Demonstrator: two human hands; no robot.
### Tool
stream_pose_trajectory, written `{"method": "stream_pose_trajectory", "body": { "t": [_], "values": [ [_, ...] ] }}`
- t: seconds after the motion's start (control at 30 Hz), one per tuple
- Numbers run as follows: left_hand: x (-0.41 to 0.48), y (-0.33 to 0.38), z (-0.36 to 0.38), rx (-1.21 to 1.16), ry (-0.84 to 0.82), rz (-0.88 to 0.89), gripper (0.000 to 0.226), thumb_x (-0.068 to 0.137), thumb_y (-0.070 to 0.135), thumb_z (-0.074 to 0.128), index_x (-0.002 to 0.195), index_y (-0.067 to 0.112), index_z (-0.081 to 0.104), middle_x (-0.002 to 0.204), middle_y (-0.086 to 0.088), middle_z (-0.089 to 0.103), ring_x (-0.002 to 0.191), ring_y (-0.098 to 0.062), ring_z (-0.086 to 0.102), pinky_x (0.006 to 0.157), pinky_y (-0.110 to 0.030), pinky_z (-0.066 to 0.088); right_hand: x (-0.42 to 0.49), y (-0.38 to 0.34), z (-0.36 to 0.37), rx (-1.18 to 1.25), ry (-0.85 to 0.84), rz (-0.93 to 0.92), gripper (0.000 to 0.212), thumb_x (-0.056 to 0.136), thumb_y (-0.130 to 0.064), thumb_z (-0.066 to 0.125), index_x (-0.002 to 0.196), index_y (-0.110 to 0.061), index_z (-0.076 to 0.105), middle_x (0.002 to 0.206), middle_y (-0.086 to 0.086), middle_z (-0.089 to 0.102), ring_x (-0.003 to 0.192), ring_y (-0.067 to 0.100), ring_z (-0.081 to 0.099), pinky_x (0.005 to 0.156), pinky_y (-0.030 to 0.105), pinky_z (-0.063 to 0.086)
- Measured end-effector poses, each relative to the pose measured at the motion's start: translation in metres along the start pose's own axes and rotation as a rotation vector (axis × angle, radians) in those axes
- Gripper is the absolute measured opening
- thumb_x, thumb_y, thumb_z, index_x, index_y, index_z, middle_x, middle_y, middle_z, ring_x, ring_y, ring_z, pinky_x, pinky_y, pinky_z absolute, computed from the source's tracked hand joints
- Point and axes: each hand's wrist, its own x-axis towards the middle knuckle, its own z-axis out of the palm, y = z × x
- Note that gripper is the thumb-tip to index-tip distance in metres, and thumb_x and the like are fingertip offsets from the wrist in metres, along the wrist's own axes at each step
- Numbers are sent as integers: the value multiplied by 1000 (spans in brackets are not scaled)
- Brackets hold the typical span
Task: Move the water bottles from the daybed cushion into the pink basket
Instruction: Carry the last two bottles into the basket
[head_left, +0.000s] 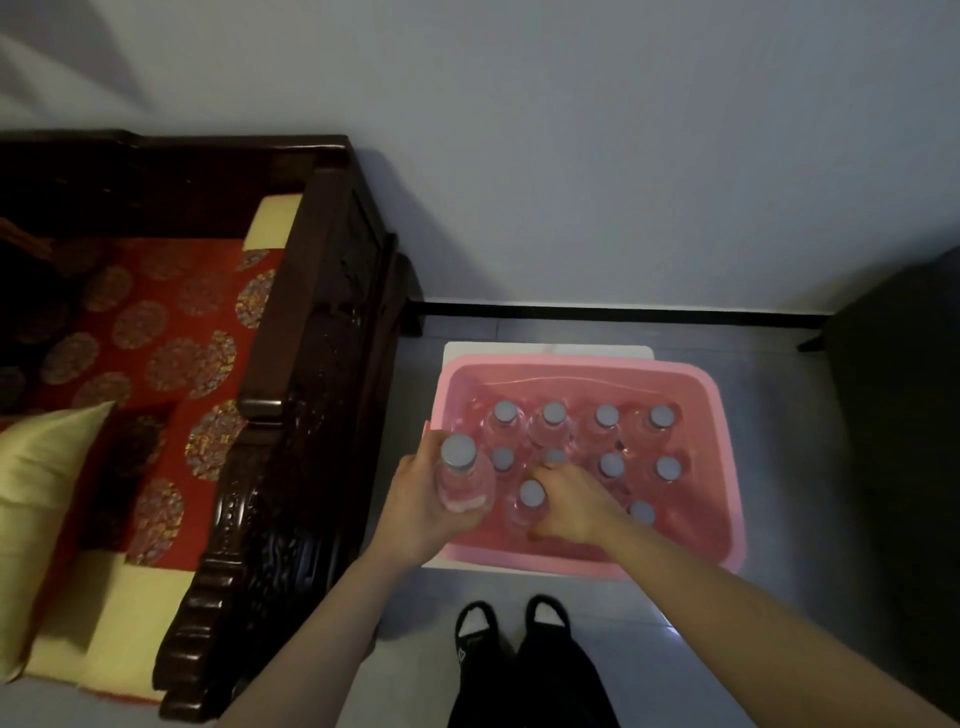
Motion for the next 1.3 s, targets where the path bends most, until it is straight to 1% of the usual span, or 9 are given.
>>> {"method": "stream_pose_trajectory", "body": {
  "t": [0.1,0.2,0.3,0.57,0.67,0.8,1.0,1.17,1.3],
  "values": [
    [0,1,2,10,-1,7,64,56,34,89,104,33,46,91,18,66,84,-4,65,69,-34,56,3,-5,-1,-94,-57,10,39,63,-26,76,97,-15,60,97,8,66,85,31,64,63,34,51],
    [1,-2,4,29,-16,-7,68,55,44,87,108,34,46,97,15,65,91,-9,63,73,-38,56,3,-9,6,-190,-88,11,25,71,-13,66,94,-13,58,94,15,66,86,34,65,60,33,46],
    [1,-7,6,54,-37,-19,70,53,46,84,110,37,44,101,16,63,97,-14,60,77,-40,55,4,-11,12,-273,-103,5,28,74,-4,59,101,-11,57,98,18,65,90,36,64,58,33,41],
    [6,-8,15,68,-48,-15,61,57,38,86,101,31,44,90,12,64,83,-4,62,70,-28,54,8,-5,18,-239,-75,-15,32,73,-11,63,105,-13,58,105,13,66,94,35,64,65,37,51],
    [9,-11,20,64,-83,-49,65,53,41,86,105,32,47,92,13,68,83,-6,66,73,-33,57,1,0,15,-143,8,3,27,76,-21,63,103,-16,60,105,10,66,95,34,63,64,33,45],
    [9,-13,23,62,-146,-45,47,59,38,84,92,33,51,80,15,66,72,2,62,64,-18,51,-9,8,17,-45,135,-21,24,78,-22,65,101,-15,63,109,5,65,98,30,61,63,28,36],
    [11,-15,29,150,-226,-29,25,72,38,74,74,35,50,70,9,62,64,-8,58,59,-25,48,-14,3,25,75,220,-61,44,78,-36,67,121,-30,61,108,-3,65,103,21,59,73,34,51],
    [17,-7,26,392,-233,47,23,74,33,71,85,14,62,77,0,65,73,-21,60,64,-33,48,-13,3,25,29,212,-73,42,82,-38,62,124,-38,59,107,-7,62,103,17,59,67,30,46],
    [17,-1,26,589,-329,60,22,84,26,58,100,10,53,88,-11,65,82,-34,60,64,-35,41,-11,3,22,36,175,-34,44,81,-33,63,125,-27,59,115,-2,61,106,22,57,72,30,46]
  ]
}}
